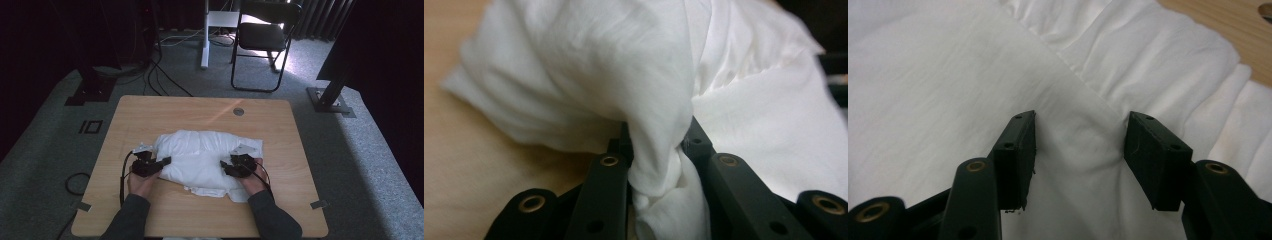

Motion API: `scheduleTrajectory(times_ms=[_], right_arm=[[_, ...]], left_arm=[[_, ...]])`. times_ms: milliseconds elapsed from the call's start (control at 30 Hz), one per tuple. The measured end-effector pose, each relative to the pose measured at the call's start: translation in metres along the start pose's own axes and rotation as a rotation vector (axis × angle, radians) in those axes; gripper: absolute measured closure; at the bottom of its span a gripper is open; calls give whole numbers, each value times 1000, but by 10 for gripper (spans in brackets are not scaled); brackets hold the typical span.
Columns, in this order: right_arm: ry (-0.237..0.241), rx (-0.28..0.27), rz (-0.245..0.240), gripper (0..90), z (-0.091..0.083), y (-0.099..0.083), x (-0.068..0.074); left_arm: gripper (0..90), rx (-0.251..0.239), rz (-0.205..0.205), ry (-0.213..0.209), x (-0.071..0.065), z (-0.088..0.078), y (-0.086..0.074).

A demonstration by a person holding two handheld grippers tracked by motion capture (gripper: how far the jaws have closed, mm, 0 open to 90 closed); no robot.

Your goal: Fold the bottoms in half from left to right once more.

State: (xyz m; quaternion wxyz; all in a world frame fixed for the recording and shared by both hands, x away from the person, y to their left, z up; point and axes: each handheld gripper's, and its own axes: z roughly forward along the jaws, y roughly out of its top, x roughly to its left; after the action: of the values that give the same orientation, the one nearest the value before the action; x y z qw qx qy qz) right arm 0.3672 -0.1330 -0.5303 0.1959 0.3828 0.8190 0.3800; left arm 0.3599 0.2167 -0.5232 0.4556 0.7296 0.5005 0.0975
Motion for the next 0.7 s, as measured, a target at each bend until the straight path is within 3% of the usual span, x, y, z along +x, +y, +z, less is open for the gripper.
scheduleTrajectory(times_ms=[100, 233, 567, 700], right_arm=[[-9, -23, -1, 456, -2, 2, 3], [-4, -60, 5, 452, -4, 7, 3], [-10, -5, -33, 436, 16, 8, 11], [1, 2, -25, 436, 22, 7, 11]], left_arm=[[786, -8, 25, 16, -2, -2, 5], [786, -30, 25, 13, -2, -7, 11], [788, -66, 59, 0, -8, -19, 25], [788, -81, 75, -11, -13, -22, 33]])
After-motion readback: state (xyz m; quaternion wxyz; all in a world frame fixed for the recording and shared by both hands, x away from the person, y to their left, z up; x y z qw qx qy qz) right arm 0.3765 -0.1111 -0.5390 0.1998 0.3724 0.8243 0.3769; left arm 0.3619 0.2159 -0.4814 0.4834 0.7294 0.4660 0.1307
